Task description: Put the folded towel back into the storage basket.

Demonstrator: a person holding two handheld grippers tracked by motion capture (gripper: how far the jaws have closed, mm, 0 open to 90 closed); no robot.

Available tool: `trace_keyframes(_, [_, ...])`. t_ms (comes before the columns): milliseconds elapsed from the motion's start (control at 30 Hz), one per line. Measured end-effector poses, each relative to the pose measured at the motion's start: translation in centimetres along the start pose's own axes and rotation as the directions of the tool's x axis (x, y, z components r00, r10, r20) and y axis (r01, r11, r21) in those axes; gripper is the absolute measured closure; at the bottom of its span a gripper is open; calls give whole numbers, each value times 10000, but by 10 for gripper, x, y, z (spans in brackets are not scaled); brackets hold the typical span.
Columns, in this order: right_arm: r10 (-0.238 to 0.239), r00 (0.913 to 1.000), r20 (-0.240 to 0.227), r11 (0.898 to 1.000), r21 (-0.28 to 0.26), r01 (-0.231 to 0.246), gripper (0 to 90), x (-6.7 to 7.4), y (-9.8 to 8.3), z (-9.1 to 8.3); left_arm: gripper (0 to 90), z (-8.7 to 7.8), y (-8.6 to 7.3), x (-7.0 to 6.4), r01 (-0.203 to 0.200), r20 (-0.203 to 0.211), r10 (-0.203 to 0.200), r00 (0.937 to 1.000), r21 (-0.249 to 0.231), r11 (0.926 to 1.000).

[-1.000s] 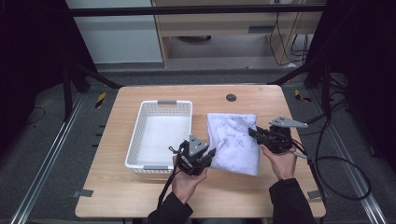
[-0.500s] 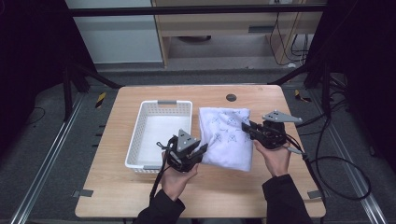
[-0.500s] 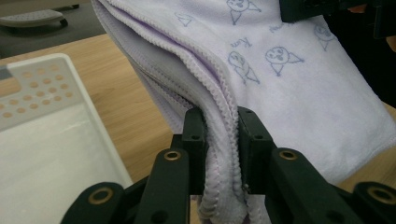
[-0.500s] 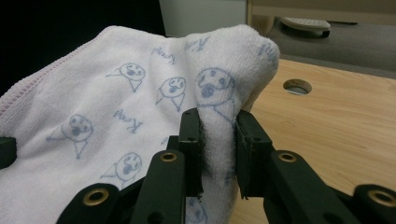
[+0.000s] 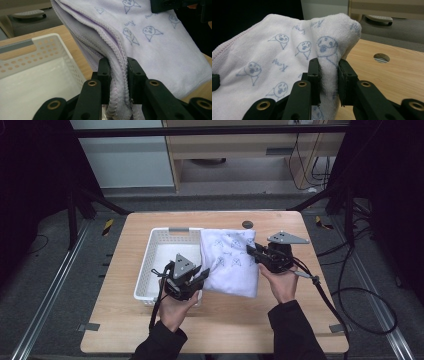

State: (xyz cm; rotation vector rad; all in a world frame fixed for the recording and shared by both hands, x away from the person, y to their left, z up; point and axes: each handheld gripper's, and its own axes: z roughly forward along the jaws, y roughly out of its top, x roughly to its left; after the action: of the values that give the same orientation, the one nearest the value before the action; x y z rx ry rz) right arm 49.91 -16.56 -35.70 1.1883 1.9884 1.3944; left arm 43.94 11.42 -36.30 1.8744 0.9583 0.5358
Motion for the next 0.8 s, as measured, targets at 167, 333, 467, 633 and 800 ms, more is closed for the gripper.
trace_keyframes(167, [-21, 10000, -62, 10000, -63, 21, 748, 8, 7, 5, 746, -7, 1, 9, 108, -25, -108, 9999, -47, 9999])
trace_keyframes(333, [-193, 9997, -152, 9998, -86, 192, 748, 16, 12, 12, 746, -13, 0, 18, 160, -172, -162, 9997, -105, 9998])
trace_keyframes(467, [-316, 9994, -141, 9995, -83, 315, 748, 23, 17, 18, 746, -17, -1, 24, 177, -274, -181, 9995, -150, 9997])
trace_keyframes(633, [-368, 9991, -192, 9993, -69, 367, 748, 31, 21, 24, 746, -23, -3, 32, 266, -397, -274, 9988, -214, 9994])
trace_keyframes(800, [-382, 9989, -287, 9992, -86, 380, 748, 39, 26, 32, 746, -30, -5, 41, 385, -485, -400, 9980, -320, 9987])
